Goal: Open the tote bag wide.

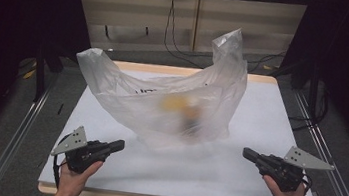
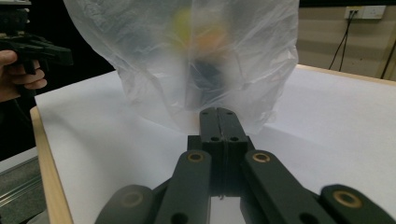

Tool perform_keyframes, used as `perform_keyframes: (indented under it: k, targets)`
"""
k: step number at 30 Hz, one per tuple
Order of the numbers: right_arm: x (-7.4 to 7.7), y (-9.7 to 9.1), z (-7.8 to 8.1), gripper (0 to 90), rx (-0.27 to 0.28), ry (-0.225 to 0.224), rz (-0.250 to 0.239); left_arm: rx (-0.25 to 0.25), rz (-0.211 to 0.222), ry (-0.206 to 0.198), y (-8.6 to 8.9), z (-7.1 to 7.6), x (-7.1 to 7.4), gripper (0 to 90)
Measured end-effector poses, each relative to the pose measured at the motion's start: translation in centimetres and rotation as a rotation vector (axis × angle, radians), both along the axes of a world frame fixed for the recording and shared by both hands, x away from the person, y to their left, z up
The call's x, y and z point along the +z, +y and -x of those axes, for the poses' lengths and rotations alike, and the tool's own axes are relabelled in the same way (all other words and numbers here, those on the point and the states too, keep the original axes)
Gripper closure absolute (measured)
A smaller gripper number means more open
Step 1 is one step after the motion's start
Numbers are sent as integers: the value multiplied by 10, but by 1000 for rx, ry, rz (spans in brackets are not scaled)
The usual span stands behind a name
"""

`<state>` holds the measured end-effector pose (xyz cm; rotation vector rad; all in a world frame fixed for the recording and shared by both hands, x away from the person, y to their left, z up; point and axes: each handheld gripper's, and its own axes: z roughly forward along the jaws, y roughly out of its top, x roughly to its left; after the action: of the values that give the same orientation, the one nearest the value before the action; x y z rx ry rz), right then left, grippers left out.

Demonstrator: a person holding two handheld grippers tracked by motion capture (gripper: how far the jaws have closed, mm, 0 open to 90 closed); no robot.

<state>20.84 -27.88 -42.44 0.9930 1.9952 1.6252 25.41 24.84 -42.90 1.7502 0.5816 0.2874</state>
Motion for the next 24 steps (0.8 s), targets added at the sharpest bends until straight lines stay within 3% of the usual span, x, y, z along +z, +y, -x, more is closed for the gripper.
perform_keyframes:
  k: [4, 6, 8, 15, 22, 24]
  targets:
    - [6, 6, -3, 900, 25, 11, 4, 2, -6, 8, -3, -2, 5, 900]
    - [10, 10, -6, 900, 31, 14, 1, -36, -5, 3, -5, -2, 8, 900]
    - [15, 14, -9, 900, 44, 7, -6, -23, -21, -6, -8, -1, 11, 900]
    - [30, 32, -21, 900, 97, -3, -16, -72, -24, 10, -21, 1, 25, 900]
    - [56, 50, -28, 900, 129, -33, -20, -87, -4, -26, -33, -1, 48, 900]
    - [72, 56, -31, 900, 141, -55, -29, -99, -6, -52, -39, -3, 61, 900]
